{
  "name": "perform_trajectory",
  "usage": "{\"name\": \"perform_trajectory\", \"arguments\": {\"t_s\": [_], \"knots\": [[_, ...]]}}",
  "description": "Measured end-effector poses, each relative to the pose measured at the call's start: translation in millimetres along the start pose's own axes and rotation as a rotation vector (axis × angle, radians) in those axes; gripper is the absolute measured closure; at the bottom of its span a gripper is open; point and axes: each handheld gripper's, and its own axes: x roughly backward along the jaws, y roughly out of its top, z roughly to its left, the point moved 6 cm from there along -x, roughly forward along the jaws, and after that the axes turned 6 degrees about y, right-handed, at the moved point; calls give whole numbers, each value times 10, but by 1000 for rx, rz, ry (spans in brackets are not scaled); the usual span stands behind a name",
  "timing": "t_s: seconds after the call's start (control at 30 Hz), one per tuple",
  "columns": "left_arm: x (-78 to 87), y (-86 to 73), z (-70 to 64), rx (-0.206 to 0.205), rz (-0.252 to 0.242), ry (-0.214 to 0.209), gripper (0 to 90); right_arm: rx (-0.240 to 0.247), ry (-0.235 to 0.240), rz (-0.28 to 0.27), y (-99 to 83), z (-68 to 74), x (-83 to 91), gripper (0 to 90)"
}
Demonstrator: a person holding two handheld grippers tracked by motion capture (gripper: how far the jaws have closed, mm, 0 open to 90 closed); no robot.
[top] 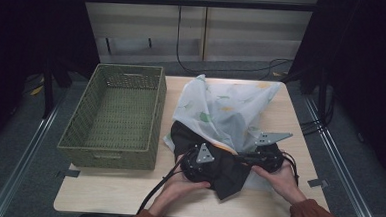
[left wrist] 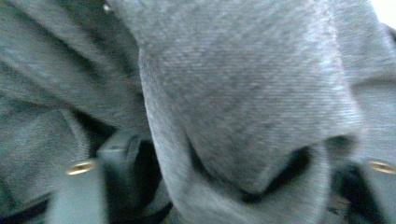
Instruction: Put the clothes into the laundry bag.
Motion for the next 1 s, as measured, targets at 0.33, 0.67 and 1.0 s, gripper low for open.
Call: {"name": "perform_trajectory", "arguments": {"t_s": [0.33, 0.67, 1.0], "knots": [[69, 29, 58, 71, -33, -43, 664, 9, 20, -4, -7, 36, 4, 831], [195, 115, 158, 167, -133, -74, 688, 11, 43, -45, 75, 71, 74, 867], [281, 192, 248, 237, -188, -82, 689, 46, 50, -67, 168, 161, 94, 861]]}}
